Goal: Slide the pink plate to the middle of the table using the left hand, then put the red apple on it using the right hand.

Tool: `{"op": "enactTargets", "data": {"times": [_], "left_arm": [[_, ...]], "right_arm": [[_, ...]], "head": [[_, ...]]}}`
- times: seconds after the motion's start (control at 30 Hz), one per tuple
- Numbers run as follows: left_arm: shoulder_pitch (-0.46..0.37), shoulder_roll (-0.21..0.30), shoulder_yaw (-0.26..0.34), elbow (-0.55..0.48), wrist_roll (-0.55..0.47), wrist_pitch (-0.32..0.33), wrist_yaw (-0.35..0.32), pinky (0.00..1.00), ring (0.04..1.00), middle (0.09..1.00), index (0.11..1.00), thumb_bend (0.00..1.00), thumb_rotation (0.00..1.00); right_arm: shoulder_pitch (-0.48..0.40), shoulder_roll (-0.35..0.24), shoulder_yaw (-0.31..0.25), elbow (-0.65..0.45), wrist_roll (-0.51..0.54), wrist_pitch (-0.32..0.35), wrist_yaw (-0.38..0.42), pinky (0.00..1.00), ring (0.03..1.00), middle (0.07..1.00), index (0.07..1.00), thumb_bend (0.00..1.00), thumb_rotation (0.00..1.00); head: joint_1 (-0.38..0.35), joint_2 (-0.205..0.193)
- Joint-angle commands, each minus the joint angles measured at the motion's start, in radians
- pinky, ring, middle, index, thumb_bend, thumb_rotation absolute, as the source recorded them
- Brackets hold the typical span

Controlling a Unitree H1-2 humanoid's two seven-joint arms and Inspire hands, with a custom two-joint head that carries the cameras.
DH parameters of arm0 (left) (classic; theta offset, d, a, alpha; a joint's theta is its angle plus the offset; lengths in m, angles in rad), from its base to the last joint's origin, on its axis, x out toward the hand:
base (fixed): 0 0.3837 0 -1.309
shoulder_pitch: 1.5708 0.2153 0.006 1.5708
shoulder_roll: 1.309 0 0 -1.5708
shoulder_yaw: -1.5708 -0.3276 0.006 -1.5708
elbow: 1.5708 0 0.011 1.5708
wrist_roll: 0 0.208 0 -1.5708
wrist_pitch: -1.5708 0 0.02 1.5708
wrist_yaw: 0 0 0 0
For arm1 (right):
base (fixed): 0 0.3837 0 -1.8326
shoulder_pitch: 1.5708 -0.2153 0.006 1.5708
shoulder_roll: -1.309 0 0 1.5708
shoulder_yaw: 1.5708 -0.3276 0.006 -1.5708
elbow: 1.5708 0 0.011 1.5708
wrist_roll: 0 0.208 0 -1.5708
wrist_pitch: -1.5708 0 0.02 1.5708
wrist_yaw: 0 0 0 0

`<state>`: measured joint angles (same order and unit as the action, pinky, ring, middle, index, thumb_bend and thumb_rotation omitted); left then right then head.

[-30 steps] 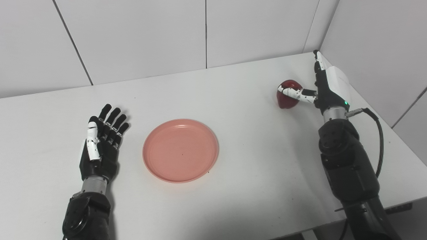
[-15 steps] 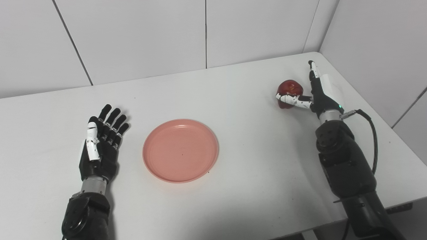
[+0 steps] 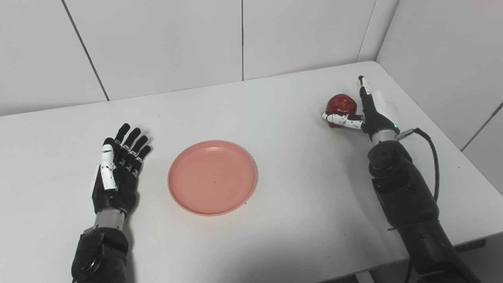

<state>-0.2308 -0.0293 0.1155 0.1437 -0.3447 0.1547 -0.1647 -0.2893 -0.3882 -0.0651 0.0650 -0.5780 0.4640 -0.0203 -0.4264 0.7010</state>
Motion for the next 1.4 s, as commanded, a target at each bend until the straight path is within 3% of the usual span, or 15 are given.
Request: {"op": "enactTargets", "data": {"times": [0.0,1.17,1.37], "left_arm": [[0.023,0.006,-0.004,0.001,0.006,0.046,0.019,0.88,0.878,0.888,0.878,0.35,1.00],[0.026,0.001,-0.002,-0.005,-0.004,0.052,0.014,0.89,0.878,0.888,0.882,0.35,1.00],[0.027,0.001,-0.002,-0.006,-0.003,0.055,0.015,0.89,0.880,0.890,0.883,0.36,1.00]], "right_arm": [[-0.046,-0.030,0.005,-0.020,-0.015,-0.025,-0.030,0.74,0.905,0.976,0.998,1.00,0.51],[-0.099,-0.034,0.021,0.026,0.009,-0.012,-0.058,0.77,0.873,0.905,0.897,1.00,0.39],[-0.111,-0.030,0.016,0.045,0.010,-0.030,-0.084,0.71,0.817,0.851,0.849,0.97,0.33]], "head": [[0.001,0.001],[0.011,0.008],[0.011,0.009]]}}
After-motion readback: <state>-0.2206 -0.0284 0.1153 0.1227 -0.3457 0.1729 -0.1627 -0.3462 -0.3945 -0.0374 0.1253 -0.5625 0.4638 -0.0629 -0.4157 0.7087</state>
